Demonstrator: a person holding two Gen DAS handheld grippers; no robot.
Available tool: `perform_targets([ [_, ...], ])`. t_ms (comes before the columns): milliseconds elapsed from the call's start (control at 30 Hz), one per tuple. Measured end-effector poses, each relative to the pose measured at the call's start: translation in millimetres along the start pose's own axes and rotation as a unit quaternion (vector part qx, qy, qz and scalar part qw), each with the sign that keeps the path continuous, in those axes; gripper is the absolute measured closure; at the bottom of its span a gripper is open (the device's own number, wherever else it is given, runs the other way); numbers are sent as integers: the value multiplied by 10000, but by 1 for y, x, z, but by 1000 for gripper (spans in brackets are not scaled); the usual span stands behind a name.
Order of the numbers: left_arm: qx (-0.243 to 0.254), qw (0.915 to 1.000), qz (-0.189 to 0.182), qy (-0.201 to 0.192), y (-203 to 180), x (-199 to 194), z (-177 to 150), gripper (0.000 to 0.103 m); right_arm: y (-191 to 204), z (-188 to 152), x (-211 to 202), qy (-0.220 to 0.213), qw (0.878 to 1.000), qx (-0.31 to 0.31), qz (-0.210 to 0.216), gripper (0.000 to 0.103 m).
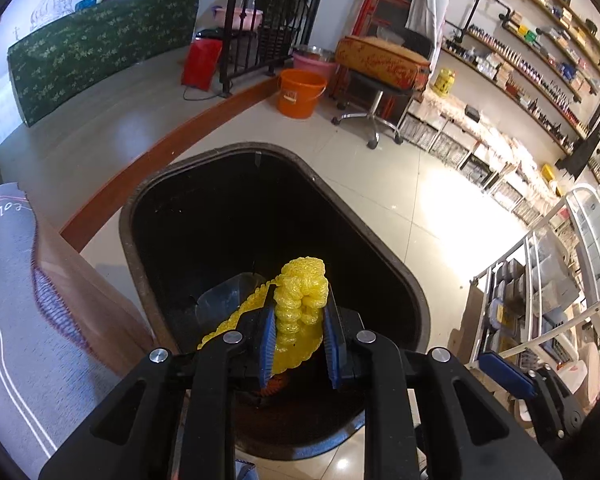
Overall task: Collect trash
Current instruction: 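Drop the orange net into the wastebasket with right while left drops yellow net, then move both tools back over the bed toward the remaining trash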
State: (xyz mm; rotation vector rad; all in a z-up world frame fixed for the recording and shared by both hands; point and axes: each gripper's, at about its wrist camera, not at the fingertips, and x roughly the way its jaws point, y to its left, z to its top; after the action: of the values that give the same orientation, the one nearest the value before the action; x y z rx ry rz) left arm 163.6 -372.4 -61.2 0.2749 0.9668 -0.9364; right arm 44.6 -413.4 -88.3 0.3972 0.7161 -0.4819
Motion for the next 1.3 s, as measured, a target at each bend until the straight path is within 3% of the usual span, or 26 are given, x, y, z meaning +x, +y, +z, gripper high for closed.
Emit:
perform_targets([
  [100, 30, 9999, 73, 145, 1, 7, 3, 73, -2, -3, 1, 54, 10000, 24, -24, 23],
  [167, -72, 9998, 61, 197, 5, 8, 5, 49, 0, -3, 2, 77, 10000, 38, -30, 23],
  [267, -189, 9997, -25, 146, 9, 6, 5, 28, 0, -5, 1, 82, 9999, 66, -19, 22],
  [467, -200, 9995, 230, 30, 9, -9, 1, 11, 0, 0, 5, 99, 9999, 137, 29, 21],
  [967, -432, 9911, 854, -928, 25, -85, -25, 6, 13, 3, 10, 184, 9997, -43, 179, 20],
  [1300, -880, 9780, 1328, -1347, 66, -136, -57, 6, 61, 4, 7, 205, 9968, -476, 609, 20],
])
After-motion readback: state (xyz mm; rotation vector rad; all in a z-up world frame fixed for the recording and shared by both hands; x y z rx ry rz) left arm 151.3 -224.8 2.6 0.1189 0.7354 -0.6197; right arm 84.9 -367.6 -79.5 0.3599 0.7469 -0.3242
